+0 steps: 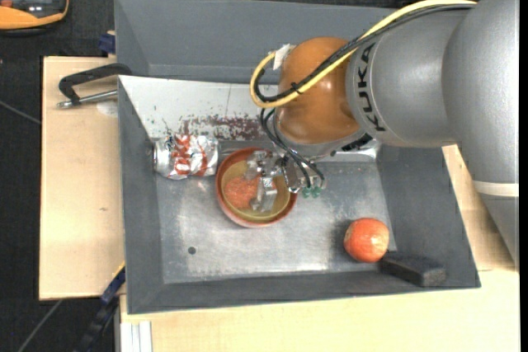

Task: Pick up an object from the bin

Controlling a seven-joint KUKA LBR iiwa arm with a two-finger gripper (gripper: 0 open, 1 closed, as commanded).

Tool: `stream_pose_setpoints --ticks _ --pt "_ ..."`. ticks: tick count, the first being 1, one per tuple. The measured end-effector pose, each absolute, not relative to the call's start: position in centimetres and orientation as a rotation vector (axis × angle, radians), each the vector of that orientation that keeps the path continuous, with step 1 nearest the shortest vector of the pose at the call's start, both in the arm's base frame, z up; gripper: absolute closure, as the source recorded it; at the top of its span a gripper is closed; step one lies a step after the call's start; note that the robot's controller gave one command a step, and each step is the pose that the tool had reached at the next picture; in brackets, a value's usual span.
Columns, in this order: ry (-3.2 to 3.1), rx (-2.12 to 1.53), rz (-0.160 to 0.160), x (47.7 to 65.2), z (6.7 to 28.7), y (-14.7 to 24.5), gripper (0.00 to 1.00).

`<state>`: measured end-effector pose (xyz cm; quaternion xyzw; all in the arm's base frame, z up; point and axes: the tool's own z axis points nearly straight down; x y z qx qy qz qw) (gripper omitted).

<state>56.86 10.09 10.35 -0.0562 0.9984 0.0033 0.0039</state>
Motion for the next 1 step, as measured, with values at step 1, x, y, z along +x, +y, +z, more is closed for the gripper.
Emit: stream_pose_setpoints --ticks 1 --pt "3.112 -0.187 0.008 56.91 24.78 2.54 1.00"
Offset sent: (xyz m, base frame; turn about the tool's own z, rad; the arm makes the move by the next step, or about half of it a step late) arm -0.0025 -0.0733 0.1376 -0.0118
